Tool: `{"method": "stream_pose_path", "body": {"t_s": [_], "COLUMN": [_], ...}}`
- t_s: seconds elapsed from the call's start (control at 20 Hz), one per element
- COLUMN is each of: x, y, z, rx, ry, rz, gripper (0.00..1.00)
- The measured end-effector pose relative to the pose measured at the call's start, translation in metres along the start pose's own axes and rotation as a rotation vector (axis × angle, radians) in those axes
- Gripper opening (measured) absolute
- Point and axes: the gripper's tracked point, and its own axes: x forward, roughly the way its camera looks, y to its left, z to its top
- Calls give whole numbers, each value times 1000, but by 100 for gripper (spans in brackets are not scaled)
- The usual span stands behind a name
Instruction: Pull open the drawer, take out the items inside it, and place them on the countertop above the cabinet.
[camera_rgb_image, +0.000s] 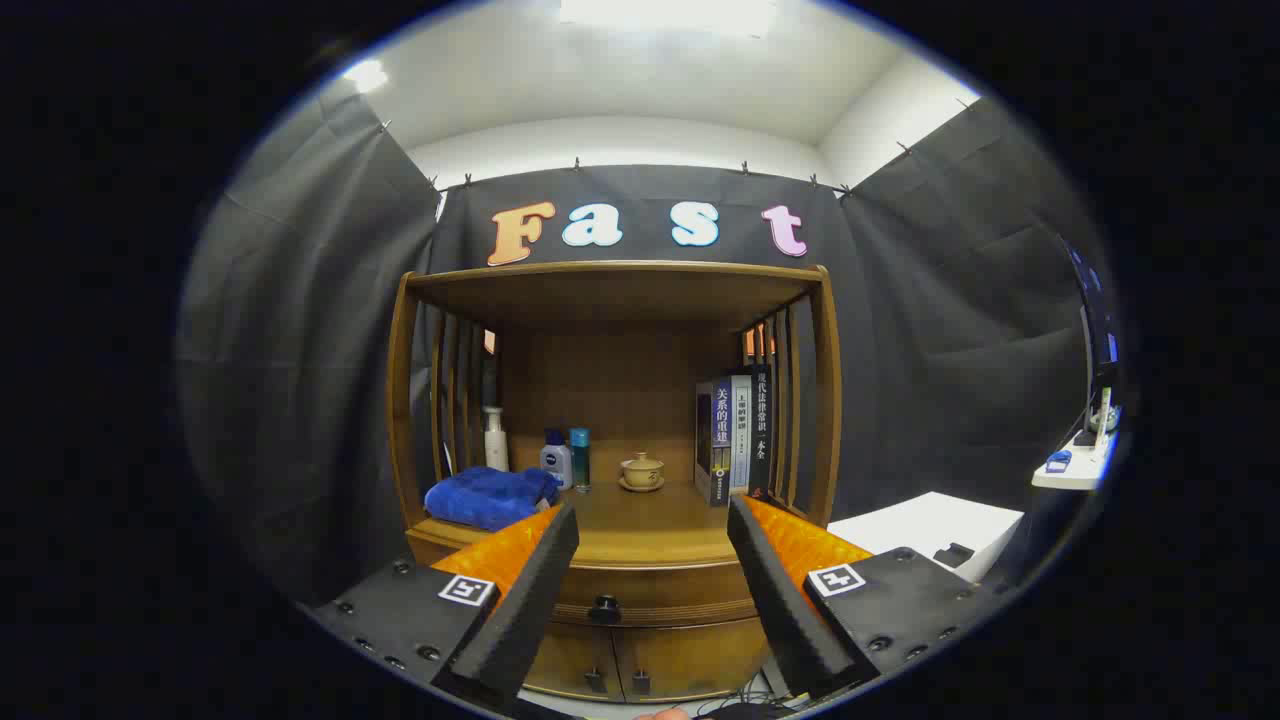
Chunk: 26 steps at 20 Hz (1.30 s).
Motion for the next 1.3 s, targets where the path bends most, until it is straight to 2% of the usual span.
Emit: {"method": "stream_pose_path", "body": {"t_s": [1.3], "x": [11], "y": [14], "z": [-12], "rx": [22], "ry": [-10], "rz": [32], "gripper": [98]}}
